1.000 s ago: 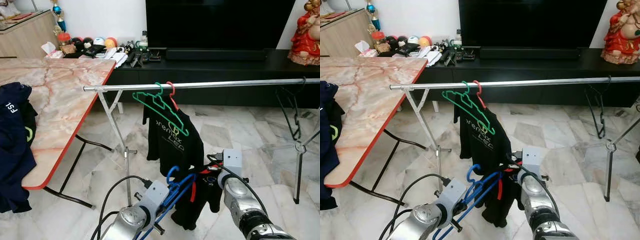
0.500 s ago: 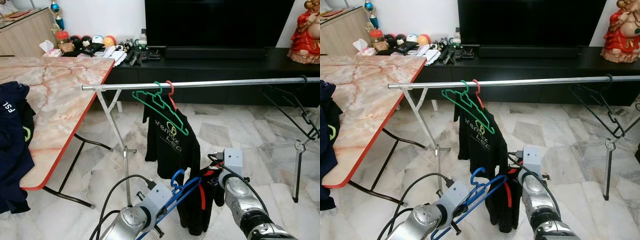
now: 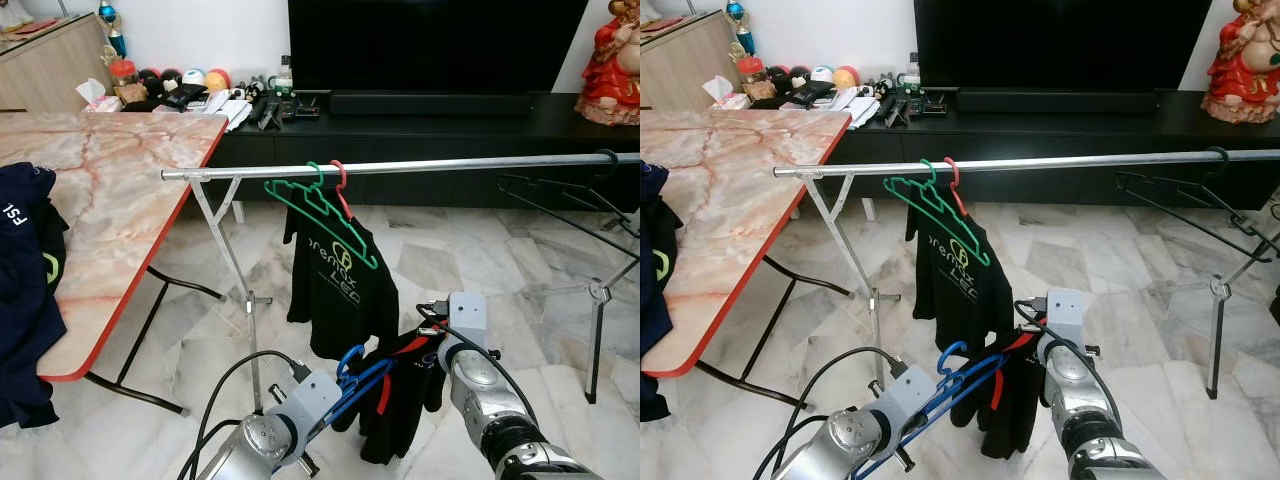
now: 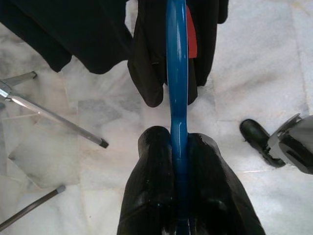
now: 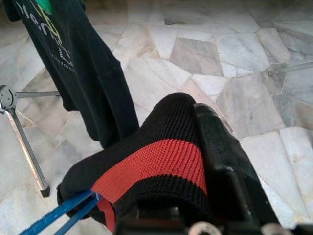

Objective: Hang hanger

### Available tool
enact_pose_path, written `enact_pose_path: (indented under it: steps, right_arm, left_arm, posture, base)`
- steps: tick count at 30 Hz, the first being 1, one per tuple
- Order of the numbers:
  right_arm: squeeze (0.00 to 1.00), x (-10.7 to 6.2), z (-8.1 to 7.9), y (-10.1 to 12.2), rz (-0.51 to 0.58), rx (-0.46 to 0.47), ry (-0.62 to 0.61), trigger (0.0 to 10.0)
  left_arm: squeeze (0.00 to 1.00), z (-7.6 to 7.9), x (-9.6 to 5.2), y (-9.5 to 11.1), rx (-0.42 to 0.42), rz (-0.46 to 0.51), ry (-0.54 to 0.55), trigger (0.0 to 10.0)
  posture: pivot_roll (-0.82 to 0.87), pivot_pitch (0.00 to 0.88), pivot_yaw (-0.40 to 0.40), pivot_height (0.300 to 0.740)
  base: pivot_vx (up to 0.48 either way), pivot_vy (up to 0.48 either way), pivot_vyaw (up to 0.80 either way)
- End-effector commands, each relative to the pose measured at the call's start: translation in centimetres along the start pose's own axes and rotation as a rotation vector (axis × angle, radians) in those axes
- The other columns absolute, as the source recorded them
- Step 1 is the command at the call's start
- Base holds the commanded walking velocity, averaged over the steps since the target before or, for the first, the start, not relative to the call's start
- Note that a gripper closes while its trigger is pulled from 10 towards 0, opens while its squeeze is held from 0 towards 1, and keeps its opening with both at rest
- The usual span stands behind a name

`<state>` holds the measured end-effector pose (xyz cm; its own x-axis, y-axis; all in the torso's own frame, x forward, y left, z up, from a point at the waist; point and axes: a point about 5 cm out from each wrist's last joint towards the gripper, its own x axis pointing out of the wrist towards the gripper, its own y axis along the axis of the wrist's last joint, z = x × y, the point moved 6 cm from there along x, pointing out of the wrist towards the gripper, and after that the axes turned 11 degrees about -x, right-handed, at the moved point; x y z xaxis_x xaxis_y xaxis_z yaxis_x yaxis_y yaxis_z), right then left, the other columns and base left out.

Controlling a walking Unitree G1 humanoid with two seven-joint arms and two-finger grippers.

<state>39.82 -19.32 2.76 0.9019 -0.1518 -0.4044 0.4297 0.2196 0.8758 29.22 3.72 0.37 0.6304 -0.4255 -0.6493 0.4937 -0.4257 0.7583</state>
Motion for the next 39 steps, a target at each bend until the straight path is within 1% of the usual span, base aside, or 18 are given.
enact_pose_path:
  steps: [1,2,5,6,8,11,12,15,17,19,22,28,32,34,36,39]
  right_arm:
    - [0.0,0.2,0.3,1.6,0.038,0.007,-0.009,10.0]
    - [0.0,0.2,0.3,1.6,0.038,0.007,-0.009,10.0]
    - [0.0,0.2,0.2,1.7,0.04,0.006,-0.004,10.0]
    - [0.0,0.2,0.2,1.7,0.04,0.006,-0.004,10.0]
    - [0.0,0.2,0.1,1.9,0.043,0.007,-0.002,10.0]
    - [0.0,0.2,0.1,2.0,0.046,0.008,-0.002,10.0]
    - [0.0,0.3,0.1,2.1,0.048,0.008,-0.002,10.0]
    - [0.0,0.2,-0.1,2.1,0.048,0.008,0.003,10.0]
    - [0.0,0.2,-0.3,2.0,0.045,0.009,0.006,10.0]
    - [0.0,0.2,-0.7,1.8,0.04,0.01,0.017,10.0]
    - [0.0,0.2,-0.9,1.7,0.036,0.011,0.023,10.0]
    - [0.0,0.2,-1.1,1.7,0.034,0.016,0.028,10.0]
    - [0.0,0.2,-1.1,1.7,0.029,0.018,0.028,10.0]
    - [0.0,0.2,-1.1,1.7,0.029,0.017,0.029,10.0]
    - [0.0,0.2,-1.2,1.7,0.03,0.017,0.033,10.0]
    - [0.0,0.2,-1.3,1.7,0.03,0.017,0.035,10.0]
  left_arm:
    - [0.0,-0.3,0.1,-0.7,0.025,-0.043,0.015,10.0]
    - [0.0,-0.3,0.1,-0.8,0.02,-0.05,0.012,10.0]
    - [0.0,-0.1,0.2,-1.2,0.055,-0.07,0.01,10.0]
    - [0.0,-0.1,0.2,-1.2,0.055,-0.07,0.01,10.0]
    - [0.0,-0.1,0.2,-1.7,0.096,-0.096,0.01,10.0]
    - [0.0,-0.2,0.2,-1.8,0.114,-0.097,0.014,10.0]
    - [0.0,-0.4,0.2,-1.6,0.12,-0.083,0.024,10.0]
    - [0.0,-0.9,0.2,-0.3,0.087,-0.023,0.051,10.0]
    - [0.0,-0.8,0.2,0.2,0.076,0.0,0.042,10.0]
    - [0.0,-0.1,0.2,0.6,0.053,0.02,0.006,10.0]
    - [0.0,0.5,0.2,0.9,0.05,0.034,-0.025,10.0]
    - [0.0,1.1,0.1,1.1,0.04,0.039,-0.056,10.0]
    - [0.0,1.7,0.0,0.8,0.061,0.021,-0.101,10.0]
    - [0.0,1.5,0.0,0.9,0.053,0.033,-0.09,10.0]
    - [0.0,0.9,0.0,1.8,0.028,0.076,-0.054,10.0]
    - [0.0,0.5,0.0,2.4,0.02,0.107,-0.026,10.0]
  posture:
    - [-0.03,0.064,0.033,0.74]
    - [-0.03,0.064,0.033,0.74]
    - [-0.03,0.061,0.033,0.74]
    - [-0.03,0.061,0.033,0.74]
    - [-0.03,0.061,0.033,0.74]
    - [-0.03,0.061,0.032,0.74]
    - [-0.03,0.061,0.033,0.74]
    - [-0.03,0.062,0.03,0.74]
    - [-0.03,0.062,0.029,0.74]
    - [-0.03,0.062,0.03,0.74]
    - [-0.03,0.062,0.03,0.74]
    - [-0.02,0.06,0.028,0.74]
    - [-0.02,0.06,0.028,0.74]
    - [-0.02,0.061,0.028,0.74]
    - [-0.02,0.061,0.028,0.74]
    - [-0.02,0.06,0.027,0.74]
  base:
    - [0.0,0.0,0.0]
    - [0.0,0.0,0.0]
    - [0.0,0.0,0.0]
    - [0.0,0.0,0.0]
    - [0.0,0.0,0.0]
    - [0.0,0.0,0.0]
    - [0.0,0.0,0.0]
    - [0.0,0.0,0.0]
    - [0.0,0.0,0.0]
    - [0.0,0.0,0.0]
    - [0.0,0.0,0.0]
    - [0.0,0.0,0.0]
    - [0.0,0.0,0.0]
    - [0.0,0.0,0.0]
    - [0.0,0.0,0.0]
    - [0.0,0.0,0.0]
